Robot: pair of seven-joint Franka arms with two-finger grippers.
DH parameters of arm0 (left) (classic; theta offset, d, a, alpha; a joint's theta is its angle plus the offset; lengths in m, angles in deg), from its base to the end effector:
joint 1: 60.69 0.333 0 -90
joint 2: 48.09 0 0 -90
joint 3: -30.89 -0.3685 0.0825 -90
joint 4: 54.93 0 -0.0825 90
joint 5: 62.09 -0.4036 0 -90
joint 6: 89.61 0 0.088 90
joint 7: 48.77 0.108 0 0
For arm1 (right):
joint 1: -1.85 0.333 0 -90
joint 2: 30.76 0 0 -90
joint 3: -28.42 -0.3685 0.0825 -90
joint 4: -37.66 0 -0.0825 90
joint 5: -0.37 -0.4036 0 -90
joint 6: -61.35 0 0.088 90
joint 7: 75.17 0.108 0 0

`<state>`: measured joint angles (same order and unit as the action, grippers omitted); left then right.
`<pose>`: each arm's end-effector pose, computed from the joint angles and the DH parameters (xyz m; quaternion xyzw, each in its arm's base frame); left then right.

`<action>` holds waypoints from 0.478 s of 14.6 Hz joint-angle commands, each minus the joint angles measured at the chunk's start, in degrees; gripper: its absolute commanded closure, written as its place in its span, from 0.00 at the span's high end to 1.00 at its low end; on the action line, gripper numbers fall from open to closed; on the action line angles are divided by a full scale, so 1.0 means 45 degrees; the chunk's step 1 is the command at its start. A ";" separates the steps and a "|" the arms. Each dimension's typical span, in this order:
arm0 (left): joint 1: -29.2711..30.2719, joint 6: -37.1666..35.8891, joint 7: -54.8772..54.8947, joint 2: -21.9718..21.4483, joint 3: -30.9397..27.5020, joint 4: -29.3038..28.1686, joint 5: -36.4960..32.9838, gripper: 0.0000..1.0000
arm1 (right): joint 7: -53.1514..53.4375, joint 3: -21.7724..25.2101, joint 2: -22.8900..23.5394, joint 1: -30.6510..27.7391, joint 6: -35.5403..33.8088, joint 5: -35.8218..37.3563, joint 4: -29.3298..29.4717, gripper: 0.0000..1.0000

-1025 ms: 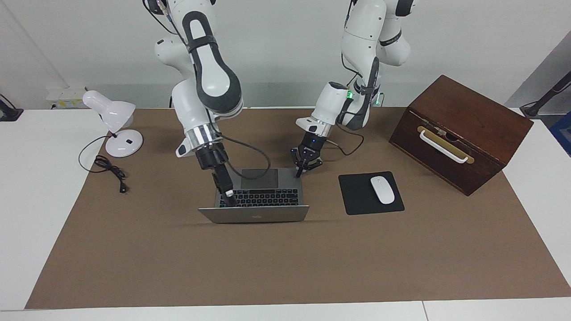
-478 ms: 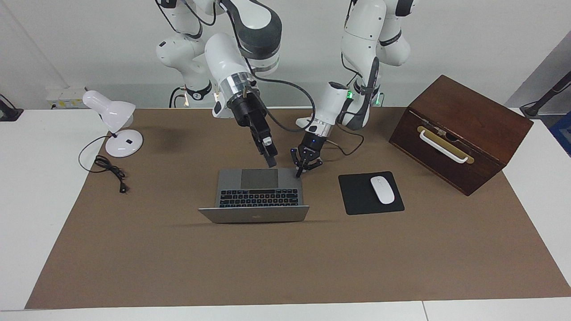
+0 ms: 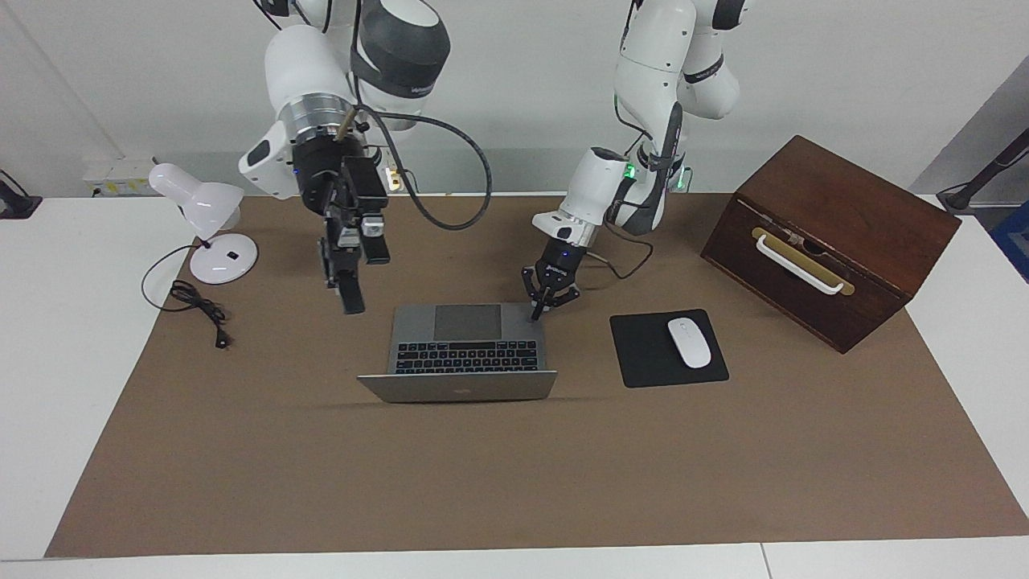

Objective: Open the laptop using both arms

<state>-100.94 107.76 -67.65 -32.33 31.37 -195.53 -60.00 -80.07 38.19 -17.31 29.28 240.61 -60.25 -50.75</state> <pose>0.4227 -0.3583 0.3048 0.9231 -0.1591 0.3029 0.1758 0.6775 0.1547 0.6941 -0.7405 0.2366 -0.5100 0.3681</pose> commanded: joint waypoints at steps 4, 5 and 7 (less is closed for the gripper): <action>-0.0002 -0.3581 -0.0609 -0.1157 -0.0166 0.1144 0.0179 0.00 | -0.4588 -0.0043 -0.0351 -0.3511 -0.5681 0.4610 0.0017 1.00; -0.0002 -0.4108 -0.0784 -0.1255 -0.0185 0.1378 0.0179 0.00 | -0.4729 -0.0043 -0.0585 -0.3884 -0.6912 0.5782 0.0017 1.00; 0.0076 -0.4911 -0.0864 -0.1354 -0.0244 0.1749 0.0179 0.00 | -0.4730 -0.0043 -0.1112 -0.4257 -0.9178 0.7563 0.0017 1.00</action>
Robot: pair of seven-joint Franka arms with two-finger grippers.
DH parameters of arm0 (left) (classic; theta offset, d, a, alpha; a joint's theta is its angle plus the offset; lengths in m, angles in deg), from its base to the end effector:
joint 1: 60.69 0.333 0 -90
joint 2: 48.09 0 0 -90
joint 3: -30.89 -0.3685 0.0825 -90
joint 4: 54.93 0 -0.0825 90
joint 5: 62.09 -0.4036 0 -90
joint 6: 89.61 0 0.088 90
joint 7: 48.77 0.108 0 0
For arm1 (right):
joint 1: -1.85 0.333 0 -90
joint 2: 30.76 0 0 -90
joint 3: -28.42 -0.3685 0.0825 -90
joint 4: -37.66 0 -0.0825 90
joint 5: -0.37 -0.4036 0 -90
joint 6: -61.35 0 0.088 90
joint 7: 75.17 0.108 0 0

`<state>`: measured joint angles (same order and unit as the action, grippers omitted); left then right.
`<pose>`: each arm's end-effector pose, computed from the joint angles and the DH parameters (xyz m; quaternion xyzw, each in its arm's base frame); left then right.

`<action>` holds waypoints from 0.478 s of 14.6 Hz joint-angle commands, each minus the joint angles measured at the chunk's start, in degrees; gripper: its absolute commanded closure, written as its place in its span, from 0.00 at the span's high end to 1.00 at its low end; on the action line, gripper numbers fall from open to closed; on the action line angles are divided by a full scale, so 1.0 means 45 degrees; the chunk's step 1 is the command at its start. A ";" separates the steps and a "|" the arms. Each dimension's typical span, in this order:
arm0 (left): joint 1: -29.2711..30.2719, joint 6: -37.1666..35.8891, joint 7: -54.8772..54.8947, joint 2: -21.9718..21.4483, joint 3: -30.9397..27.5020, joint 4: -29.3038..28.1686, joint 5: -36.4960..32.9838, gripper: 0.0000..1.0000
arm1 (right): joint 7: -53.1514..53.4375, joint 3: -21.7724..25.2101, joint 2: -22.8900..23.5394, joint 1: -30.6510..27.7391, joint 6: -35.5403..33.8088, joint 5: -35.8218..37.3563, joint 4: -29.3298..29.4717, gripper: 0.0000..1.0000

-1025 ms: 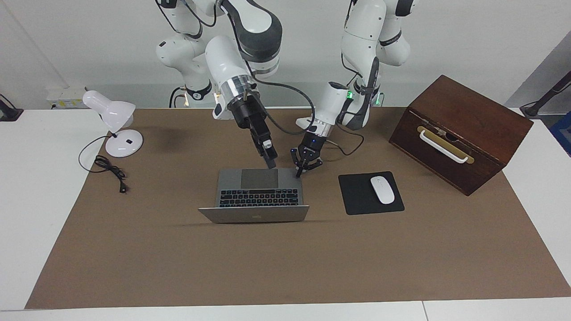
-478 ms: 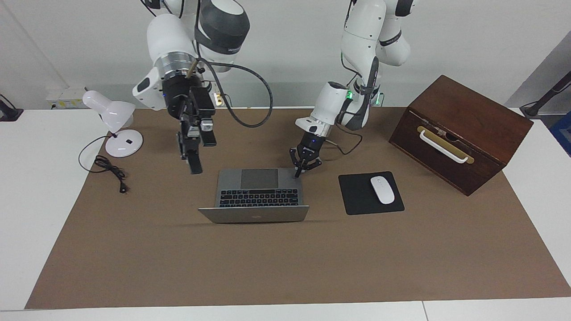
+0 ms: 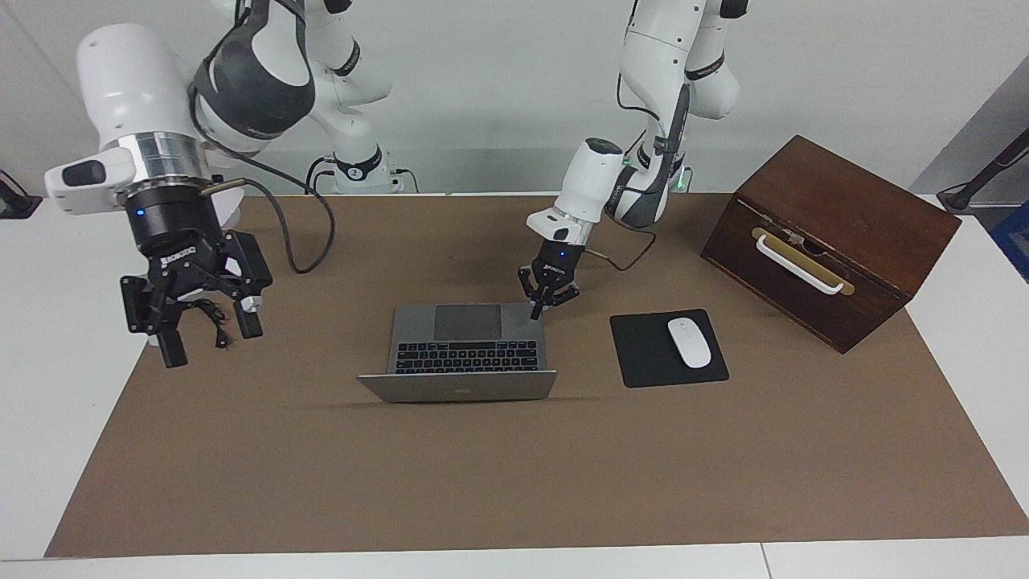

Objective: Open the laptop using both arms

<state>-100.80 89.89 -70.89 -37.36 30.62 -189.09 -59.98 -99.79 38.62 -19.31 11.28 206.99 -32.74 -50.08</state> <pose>0.4497 -0.3711 0.3580 0.9459 -0.1299 0.2523 0.1576 0.7032 -0.0010 0.6844 -0.8953 -0.0418 -0.4219 0.1365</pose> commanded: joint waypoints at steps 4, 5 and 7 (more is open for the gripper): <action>0.0415 -0.3494 -0.0259 -0.0685 -0.0117 0.1489 0.0176 0.00 | -0.0193 -0.0040 -0.1643 -0.0377 -0.6105 0.4245 -0.0112 1.00; 0.0571 -0.4315 -0.0279 -0.0803 -0.0117 0.1937 0.0176 0.00 | 0.0078 -0.0059 -0.1936 -0.0377 -0.7159 0.4852 -0.0112 1.00; 0.0669 -0.5742 -0.0299 -0.0998 -0.0137 0.2700 0.0176 0.00 | 0.1362 -0.0021 -0.2464 -0.0397 -0.9132 0.5111 -0.0132 1.00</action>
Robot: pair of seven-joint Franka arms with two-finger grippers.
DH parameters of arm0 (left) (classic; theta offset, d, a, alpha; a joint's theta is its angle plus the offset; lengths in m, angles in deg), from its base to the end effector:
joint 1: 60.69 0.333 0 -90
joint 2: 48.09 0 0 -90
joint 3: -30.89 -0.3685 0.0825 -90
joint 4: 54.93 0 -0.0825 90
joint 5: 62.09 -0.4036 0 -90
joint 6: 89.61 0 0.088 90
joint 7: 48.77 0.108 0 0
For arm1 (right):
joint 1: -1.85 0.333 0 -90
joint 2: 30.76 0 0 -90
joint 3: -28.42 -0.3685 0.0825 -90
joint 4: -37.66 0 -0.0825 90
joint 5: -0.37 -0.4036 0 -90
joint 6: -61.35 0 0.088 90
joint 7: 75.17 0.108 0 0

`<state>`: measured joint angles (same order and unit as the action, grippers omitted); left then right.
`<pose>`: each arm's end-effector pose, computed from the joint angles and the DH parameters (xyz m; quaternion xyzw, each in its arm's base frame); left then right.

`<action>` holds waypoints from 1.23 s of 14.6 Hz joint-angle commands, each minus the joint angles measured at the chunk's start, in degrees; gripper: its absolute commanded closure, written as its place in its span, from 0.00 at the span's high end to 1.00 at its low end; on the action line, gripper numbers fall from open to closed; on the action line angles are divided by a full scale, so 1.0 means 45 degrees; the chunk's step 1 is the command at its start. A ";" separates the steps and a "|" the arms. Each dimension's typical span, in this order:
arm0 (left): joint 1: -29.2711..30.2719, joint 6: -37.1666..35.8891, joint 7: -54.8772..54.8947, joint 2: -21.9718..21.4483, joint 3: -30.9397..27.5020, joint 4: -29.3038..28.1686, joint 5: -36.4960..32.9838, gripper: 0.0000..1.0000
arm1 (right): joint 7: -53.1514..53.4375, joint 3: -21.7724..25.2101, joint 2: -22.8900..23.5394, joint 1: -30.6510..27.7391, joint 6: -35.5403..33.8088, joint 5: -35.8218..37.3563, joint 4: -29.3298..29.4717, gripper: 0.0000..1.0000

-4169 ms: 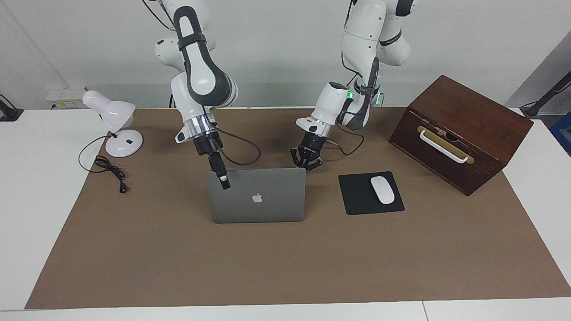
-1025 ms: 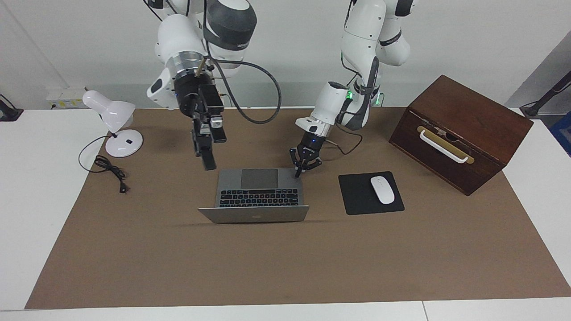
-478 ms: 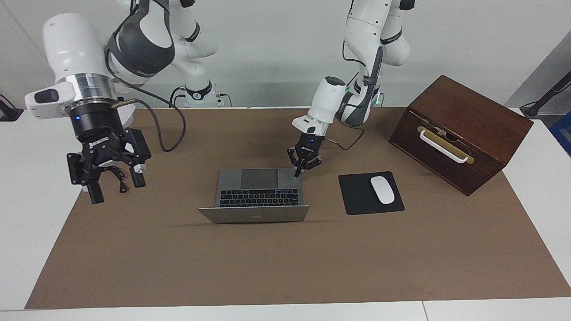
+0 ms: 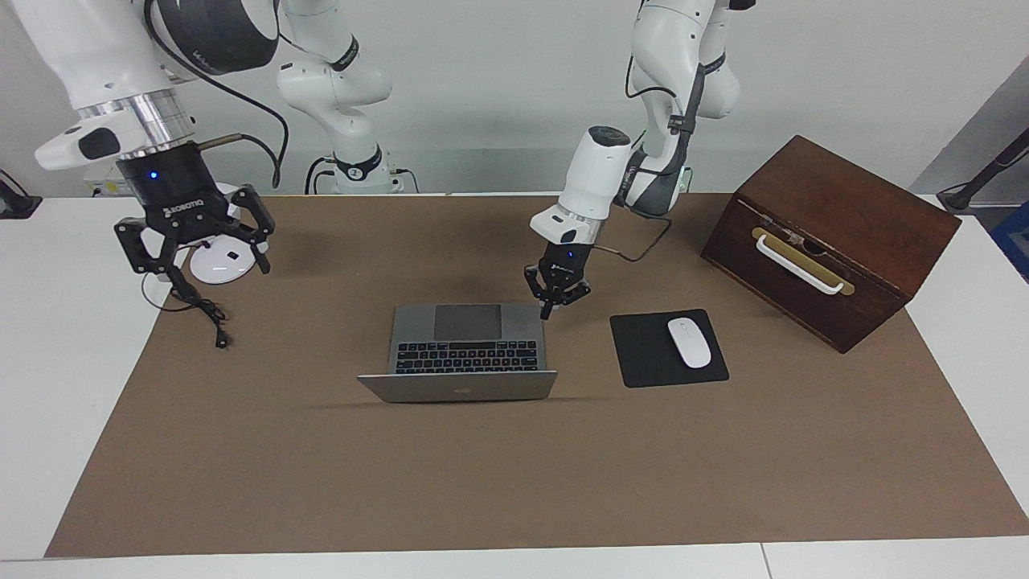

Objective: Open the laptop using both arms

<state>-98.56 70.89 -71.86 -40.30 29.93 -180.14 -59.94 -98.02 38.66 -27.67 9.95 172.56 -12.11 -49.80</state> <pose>0.4895 -0.3658 0.4168 0.9660 -0.1016 0.2012 0.1268 0.6270 -0.0048 0.7071 -0.9660 -0.1567 -0.1966 0.0610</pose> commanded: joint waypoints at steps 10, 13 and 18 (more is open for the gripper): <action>0.1792 -0.6033 0.0538 -0.1496 -0.0001 0.2393 0.0010 0.00 | 0.8653 0.0008 -0.2949 -0.0198 -0.7114 0.0820 -0.1730 1.00; 0.2650 -0.7441 0.1359 -0.2256 -0.0021 0.2629 -0.0009 0.00 | 0.8518 -0.0050 -0.3889 -0.0043 -0.6843 0.2164 -0.2965 1.00; 0.4310 -0.9726 0.3408 -0.3526 -0.0021 0.2649 -0.0106 0.00 | 0.6491 0.0008 -0.3968 -0.0605 -0.4562 0.2891 -0.3629 1.00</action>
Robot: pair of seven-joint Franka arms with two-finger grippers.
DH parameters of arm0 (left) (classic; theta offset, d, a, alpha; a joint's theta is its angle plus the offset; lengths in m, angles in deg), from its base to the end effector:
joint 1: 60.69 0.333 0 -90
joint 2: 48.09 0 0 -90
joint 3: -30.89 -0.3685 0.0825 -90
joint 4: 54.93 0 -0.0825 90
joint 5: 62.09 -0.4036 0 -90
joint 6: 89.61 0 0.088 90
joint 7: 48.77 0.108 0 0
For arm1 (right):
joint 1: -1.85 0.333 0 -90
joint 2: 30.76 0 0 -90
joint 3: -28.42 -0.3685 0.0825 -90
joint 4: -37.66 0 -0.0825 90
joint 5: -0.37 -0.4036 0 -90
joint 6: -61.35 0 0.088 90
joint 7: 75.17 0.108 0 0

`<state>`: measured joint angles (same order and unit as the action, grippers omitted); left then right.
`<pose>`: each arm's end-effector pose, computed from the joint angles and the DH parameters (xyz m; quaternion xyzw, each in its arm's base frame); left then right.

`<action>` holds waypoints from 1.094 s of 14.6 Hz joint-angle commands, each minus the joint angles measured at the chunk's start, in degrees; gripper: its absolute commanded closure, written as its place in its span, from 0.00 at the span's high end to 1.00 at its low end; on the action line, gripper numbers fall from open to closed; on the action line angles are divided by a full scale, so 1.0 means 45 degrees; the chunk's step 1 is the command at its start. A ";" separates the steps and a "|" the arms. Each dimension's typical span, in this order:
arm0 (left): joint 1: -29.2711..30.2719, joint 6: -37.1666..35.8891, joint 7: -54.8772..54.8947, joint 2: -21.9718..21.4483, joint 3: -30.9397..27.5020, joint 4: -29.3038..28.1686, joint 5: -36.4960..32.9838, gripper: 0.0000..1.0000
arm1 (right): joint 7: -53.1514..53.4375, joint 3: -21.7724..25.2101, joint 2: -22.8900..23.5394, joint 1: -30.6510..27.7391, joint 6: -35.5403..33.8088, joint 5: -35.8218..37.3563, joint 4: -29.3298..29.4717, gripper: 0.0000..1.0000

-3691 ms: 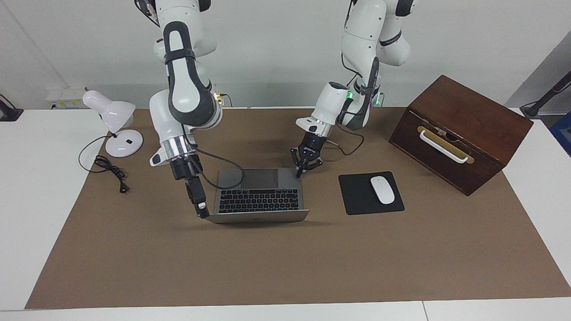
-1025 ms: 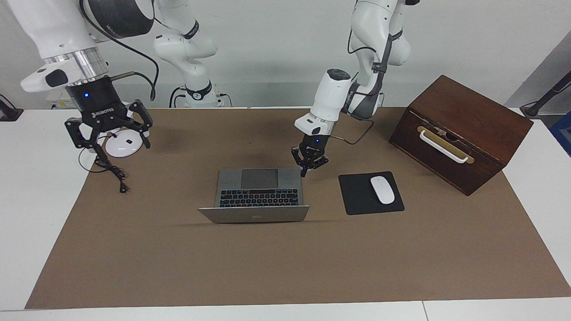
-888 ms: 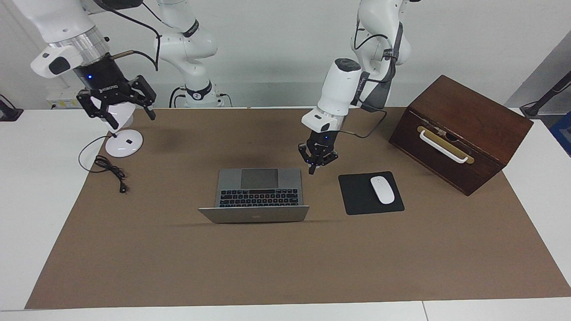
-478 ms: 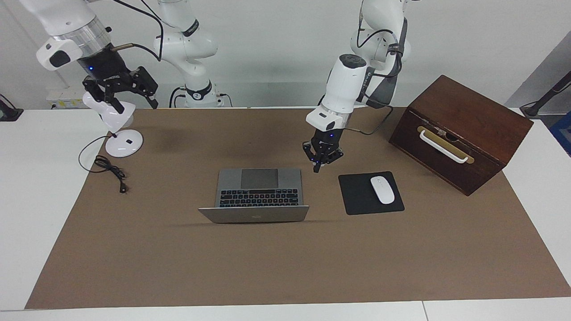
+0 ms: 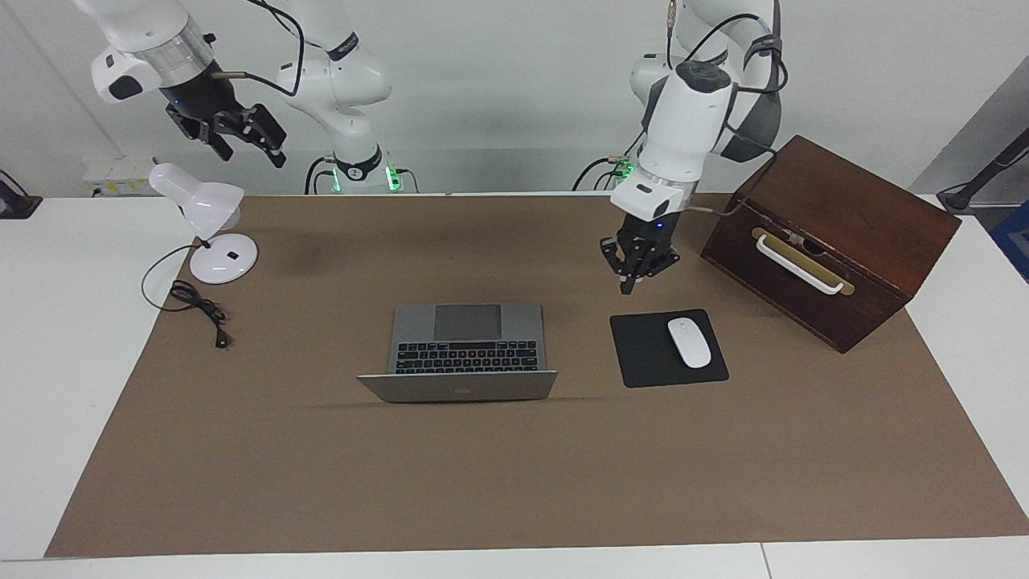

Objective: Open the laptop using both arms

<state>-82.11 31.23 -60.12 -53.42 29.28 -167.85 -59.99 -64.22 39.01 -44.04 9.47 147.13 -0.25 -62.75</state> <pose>0.5340 -0.1936 0.5793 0.9910 -0.0657 0.1062 0.0483 0.4802 -0.0369 0.7011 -0.9926 0.1181 0.0155 0.0255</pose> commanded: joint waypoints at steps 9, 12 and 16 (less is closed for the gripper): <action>0.3428 -0.2441 0.2735 -0.1608 0.0141 -0.0083 -0.0153 1.00 | -0.0733 -0.0089 -0.0449 -0.0835 0.1934 0.0587 -0.1378 1.00; 0.3957 -0.2615 0.2678 -0.1648 0.0122 0.0014 -0.0153 1.00 | -0.0655 -0.0089 -0.0449 -0.0835 0.1953 0.0567 -0.1378 1.00; 0.4329 -0.2870 0.2581 -0.1570 0.0141 0.0502 -0.0134 1.00 | 0.0085 -0.0166 -0.0390 -0.0659 0.2383 0.0372 -0.1339 1.00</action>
<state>-63.51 20.61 -48.51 -60.21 29.28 -167.25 -60.19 -66.49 39.10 -44.57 6.64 156.01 1.34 -67.19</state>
